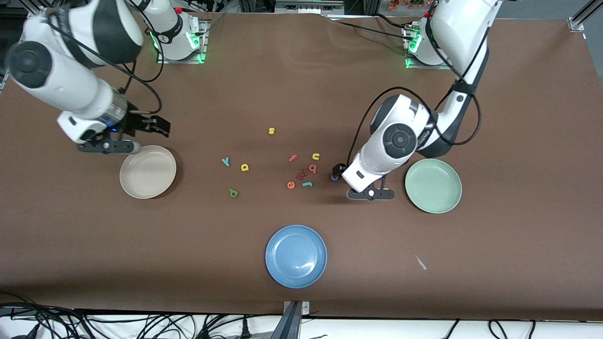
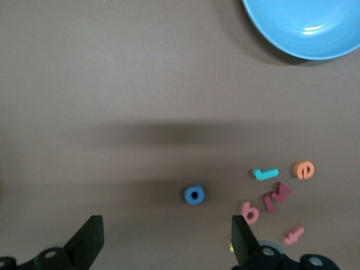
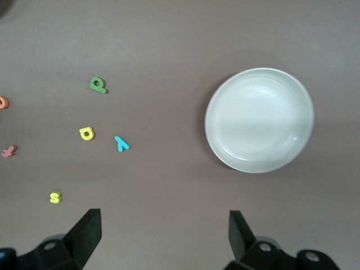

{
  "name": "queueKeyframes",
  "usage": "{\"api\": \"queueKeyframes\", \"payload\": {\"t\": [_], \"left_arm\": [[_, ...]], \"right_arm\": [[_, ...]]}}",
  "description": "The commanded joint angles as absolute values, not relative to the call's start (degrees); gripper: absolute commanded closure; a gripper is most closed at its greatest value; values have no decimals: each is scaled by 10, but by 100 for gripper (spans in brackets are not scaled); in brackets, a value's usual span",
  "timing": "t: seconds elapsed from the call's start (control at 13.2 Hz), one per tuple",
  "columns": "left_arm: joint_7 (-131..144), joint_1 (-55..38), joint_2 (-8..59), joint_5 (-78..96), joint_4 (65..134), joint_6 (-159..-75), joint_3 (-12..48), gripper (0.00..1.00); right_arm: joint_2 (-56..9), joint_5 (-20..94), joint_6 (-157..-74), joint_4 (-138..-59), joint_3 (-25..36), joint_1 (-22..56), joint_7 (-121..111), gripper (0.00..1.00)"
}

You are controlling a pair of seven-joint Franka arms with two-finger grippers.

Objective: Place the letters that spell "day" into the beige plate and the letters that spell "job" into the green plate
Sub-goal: 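Grasp the teal y with the right gripper while the left gripper grasps the blue o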

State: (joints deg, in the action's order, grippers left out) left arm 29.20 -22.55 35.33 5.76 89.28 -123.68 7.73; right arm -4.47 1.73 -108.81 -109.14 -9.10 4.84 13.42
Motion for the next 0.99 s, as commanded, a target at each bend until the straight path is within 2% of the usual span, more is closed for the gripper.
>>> {"api": "queueKeyframes", "payload": {"t": [0.0,0.15,0.38,0.61,0.91], "left_arm": [[349,-255,389,58,879,-1265,69,5],[367,-260,399,36,879,-1271,69,7],[416,-275,412,-10,880,-1279,70,8],[453,-286,436,-23,882,-1316,70,14],[464,-291,445,-24,887,-1319,69,27]], "right_arm": [[-68,25,-1191,-1151,-115,47,142,0],[-122,19,-1236,-1153,-140,49,142,0],[-173,-10,-1314,-1171,-142,79,142,0],[-229,-37,-1379,-1172,-142,95,142,0],[-270,-88,-1402,-1167,-140,97,148,0]]}}
